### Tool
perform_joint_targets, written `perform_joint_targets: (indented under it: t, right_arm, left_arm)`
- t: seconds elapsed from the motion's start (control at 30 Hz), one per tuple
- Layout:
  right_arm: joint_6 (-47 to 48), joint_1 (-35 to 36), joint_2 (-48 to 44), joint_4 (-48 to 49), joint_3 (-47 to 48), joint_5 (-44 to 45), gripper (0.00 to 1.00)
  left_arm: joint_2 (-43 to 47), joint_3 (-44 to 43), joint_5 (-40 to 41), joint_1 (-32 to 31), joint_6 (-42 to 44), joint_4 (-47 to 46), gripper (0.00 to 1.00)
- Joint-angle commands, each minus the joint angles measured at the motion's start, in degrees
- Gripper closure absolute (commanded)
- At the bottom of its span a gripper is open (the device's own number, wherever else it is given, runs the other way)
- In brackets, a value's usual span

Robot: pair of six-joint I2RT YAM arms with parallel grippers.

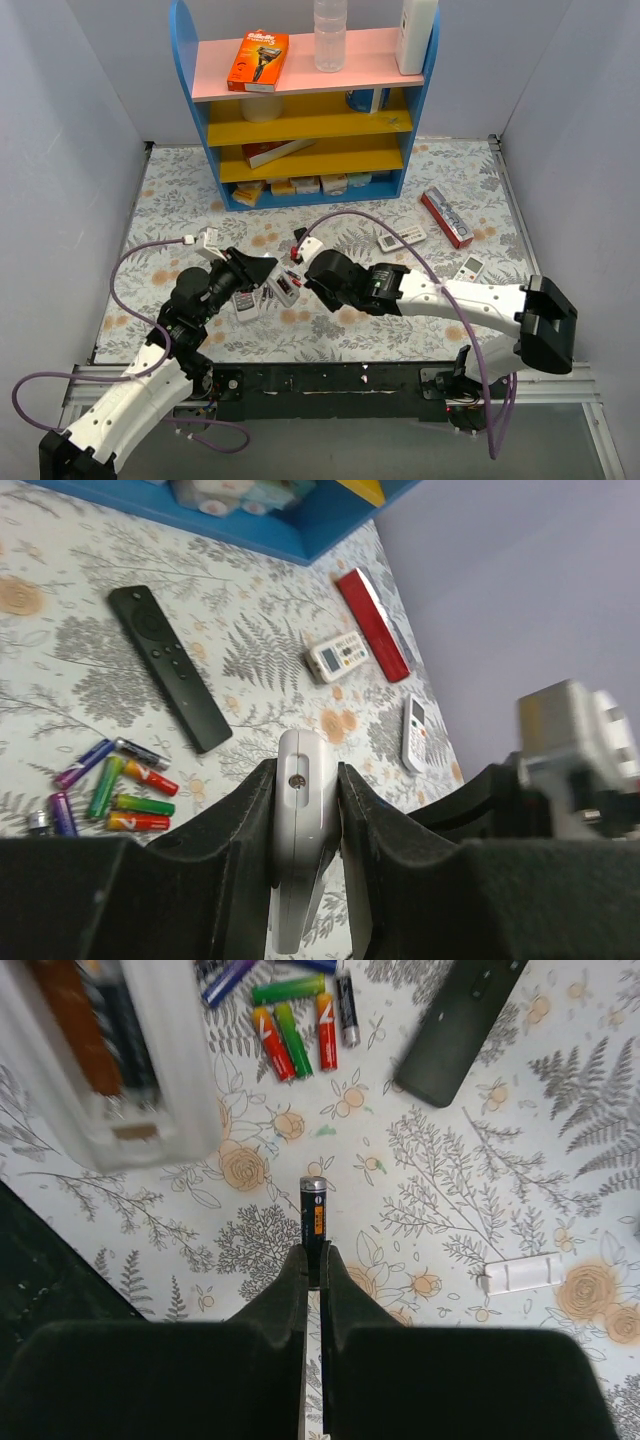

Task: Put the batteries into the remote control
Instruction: Pick up the battery from the center of the board, then load the battery into the remote control.

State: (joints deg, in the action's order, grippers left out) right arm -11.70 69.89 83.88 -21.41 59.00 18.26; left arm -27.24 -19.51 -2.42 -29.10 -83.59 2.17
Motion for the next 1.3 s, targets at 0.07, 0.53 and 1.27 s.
perform_joint_targets:
  t: [0.07,0.53,1.27]
  right_arm:
    - [-2.44,0.25,-6.0,-6.45,8.39,0.99,0.99]
    - [-8.42,0.42,-4.69,-16.91,19.21,-5.16,0.99]
    - [-9.83,0.6,6.3,-26.49,29.85,-5.34,0.99]
  left_arm:
    - [-7.28,2.28,-10.85,-0.17,-4.29,-18.68,1.0]
    - [-17.57,4.56,-13.05,-0.17,-15.63,-33.81,1.0]
    - [-17.58,8.43,-13.23,-0.25,-23.19,-38.83,1.0]
